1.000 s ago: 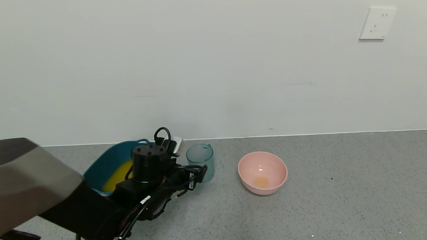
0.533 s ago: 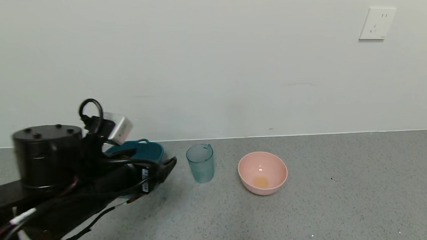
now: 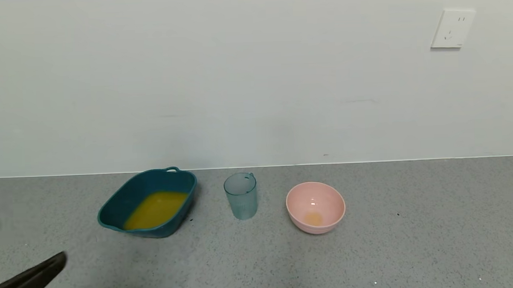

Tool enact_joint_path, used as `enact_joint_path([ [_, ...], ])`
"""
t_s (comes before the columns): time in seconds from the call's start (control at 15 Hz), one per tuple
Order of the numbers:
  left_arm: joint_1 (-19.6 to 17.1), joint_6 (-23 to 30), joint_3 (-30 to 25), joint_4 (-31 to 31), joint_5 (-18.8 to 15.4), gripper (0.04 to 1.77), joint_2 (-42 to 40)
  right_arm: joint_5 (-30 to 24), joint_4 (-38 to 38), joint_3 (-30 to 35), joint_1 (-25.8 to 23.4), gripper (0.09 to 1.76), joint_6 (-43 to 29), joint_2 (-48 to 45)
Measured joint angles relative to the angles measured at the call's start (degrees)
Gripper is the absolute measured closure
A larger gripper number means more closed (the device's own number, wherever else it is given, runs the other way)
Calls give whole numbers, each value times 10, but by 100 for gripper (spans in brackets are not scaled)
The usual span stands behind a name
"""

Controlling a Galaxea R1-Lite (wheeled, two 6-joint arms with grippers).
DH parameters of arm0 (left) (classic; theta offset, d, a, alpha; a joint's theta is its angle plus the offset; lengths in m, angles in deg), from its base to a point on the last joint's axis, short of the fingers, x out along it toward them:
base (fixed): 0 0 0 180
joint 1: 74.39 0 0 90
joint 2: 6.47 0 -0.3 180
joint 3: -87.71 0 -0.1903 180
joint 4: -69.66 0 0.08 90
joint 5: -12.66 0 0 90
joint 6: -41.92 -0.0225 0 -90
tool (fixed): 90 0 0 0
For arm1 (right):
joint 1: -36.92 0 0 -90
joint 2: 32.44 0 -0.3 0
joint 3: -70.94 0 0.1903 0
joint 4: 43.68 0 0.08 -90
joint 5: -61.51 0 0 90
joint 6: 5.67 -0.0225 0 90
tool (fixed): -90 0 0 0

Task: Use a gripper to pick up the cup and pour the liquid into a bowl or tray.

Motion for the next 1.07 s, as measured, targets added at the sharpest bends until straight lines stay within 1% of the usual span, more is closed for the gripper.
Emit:
enact_joint_path([
  [0.07,-21,-4,10,34,0,10,-41,0,0,0,0,14,0,0],
  [0.2,-85,-16,26,69,0,10,-110,0,0,0,0,14,0,0],
  [0.4,-172,-25,38,79,-6,10,-173,0,0,0,0,14,0,0],
  [0.47,-195,-26,38,80,-7,10,-189,0,0,0,0,14,0,0],
  [0.53,-209,-29,34,81,-8,10,-207,0,0,0,0,14,0,0],
  [0.73,-234,-32,-3,80,-11,9,-267,0,0,0,0,14,0,0],
  [0.8,-239,-32,-18,78,-18,9,-288,0,0,0,0,14,0,0],
  [0.93,-244,-27,-53,74,-42,9,-330,0,0,0,0,14,0,0],
  [1.0,-245,-25,-74,67,-56,9,-350,0,0,0,0,14,0,0],
  [1.07,-246,-24,-96,47,-64,9,-366,0,0,0,0,14,0,0],
])
